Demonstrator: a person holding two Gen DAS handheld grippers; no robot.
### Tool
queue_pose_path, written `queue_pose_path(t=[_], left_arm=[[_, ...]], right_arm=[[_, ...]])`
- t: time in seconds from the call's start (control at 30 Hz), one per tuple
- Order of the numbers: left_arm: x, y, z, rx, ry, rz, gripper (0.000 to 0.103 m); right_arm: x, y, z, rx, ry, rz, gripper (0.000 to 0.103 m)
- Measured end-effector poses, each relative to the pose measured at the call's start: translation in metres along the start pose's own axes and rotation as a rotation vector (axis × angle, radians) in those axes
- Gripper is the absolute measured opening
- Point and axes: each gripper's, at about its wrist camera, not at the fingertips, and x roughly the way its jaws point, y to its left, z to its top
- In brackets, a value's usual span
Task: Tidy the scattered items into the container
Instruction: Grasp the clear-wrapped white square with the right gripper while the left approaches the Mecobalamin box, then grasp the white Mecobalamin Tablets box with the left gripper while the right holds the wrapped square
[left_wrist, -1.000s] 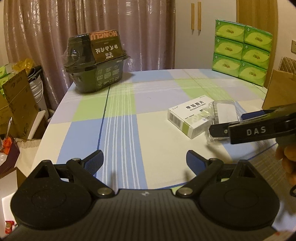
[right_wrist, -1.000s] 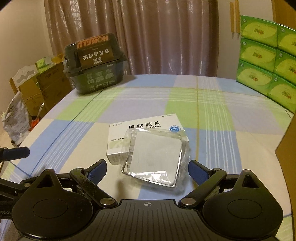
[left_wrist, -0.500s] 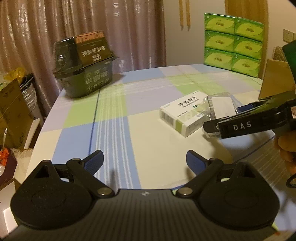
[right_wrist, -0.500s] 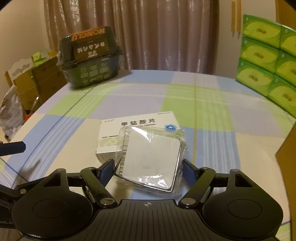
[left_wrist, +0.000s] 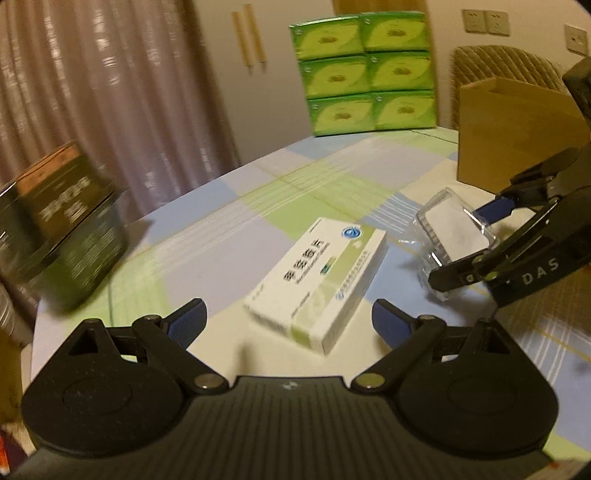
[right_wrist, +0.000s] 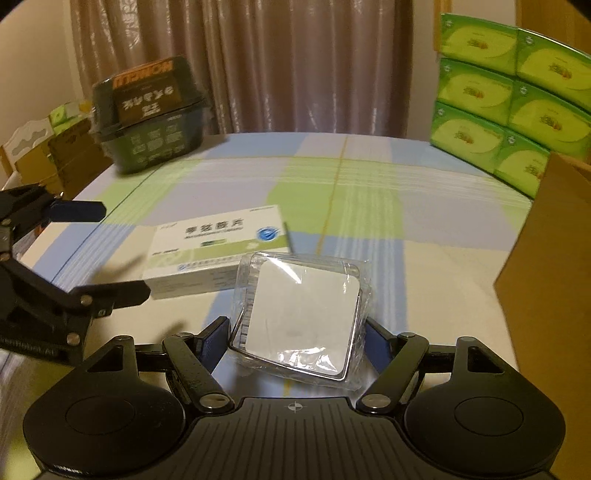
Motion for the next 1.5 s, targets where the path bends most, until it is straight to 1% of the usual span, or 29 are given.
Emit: queue_pose_path(t=[0.1,0.2,0.3,0.47,0.53,0.63,0.67,0.87,1.0,1.13,1.27,1.33,1.37,1.4,1.43,1.5], left_arm=[[0.015,0.006,0.009,0.021,0.029,-0.064,0.098],[0.031,0.007,0.016,0.055,0.065,-0.108,0.098],[0.041,0.005,0.018,0.092,0.083,-0.118,0.098],[0.057,0.006,0.02,0.083,0.111,-0.154,0.098],[0.062,0.008,0.021,0.068,0.135,-0.168,0.095],[0.062,0.005,0.019,0.052,0.16,-0.183,0.081],[0.059,0.003,0.018,0.038,0.156,-0.19,0.076],[0.033,-0.017,0.007,-0.007,0.173,-0.151,0.068],[0.006,-0.035,-0.003,-0.077,0.215,-0.131,0.068],[-0.029,-0.06,-0.02,-0.136,0.254,-0.094,0.068],[-0.066,-0.089,-0.041,-0.159,0.271,-0.066,0.068],[-0.08,-0.098,-0.048,-0.176,0.273,-0.055,0.068],[-0.087,-0.1,-0.05,-0.194,0.268,-0.052,0.072],[-0.092,-0.103,-0.05,-0.21,0.257,-0.047,0.086],[-0.094,-0.105,-0.049,-0.22,0.243,-0.036,0.09],[-0.094,-0.108,-0.044,-0.219,0.227,-0.021,0.091]], right_arm=[[-0.001,-0.004,0.001,-0.002,-0.006,-0.005,0.073],[-0.002,-0.007,0.002,-0.008,-0.008,-0.004,0.073],[-0.002,-0.008,0.002,-0.012,-0.013,-0.009,0.073],[-0.002,-0.01,0.001,-0.015,-0.011,-0.014,0.073],[-0.001,-0.011,0.0,-0.013,-0.009,-0.017,0.073],[-0.002,-0.013,-0.002,-0.009,-0.008,-0.018,0.073],[-0.002,-0.013,-0.003,-0.008,-0.01,-0.018,0.073],[-0.007,-0.015,-0.007,0.006,-0.004,-0.015,0.073],[-0.017,-0.016,-0.013,0.008,0.006,-0.01,0.073],[-0.038,-0.014,-0.024,0.001,0.017,-0.002,0.073],[-0.064,-0.013,-0.041,-0.001,0.031,0.009,0.073],[-0.078,-0.013,-0.051,-0.002,0.034,0.013,0.073],[-0.083,-0.014,-0.055,-0.003,0.037,0.014,0.073],[-0.089,-0.014,-0.06,-0.007,0.04,0.016,0.073],[-0.094,-0.013,-0.063,-0.01,0.042,0.017,0.073],[-0.103,-0.013,-0.071,-0.013,0.044,0.017,0.073]])
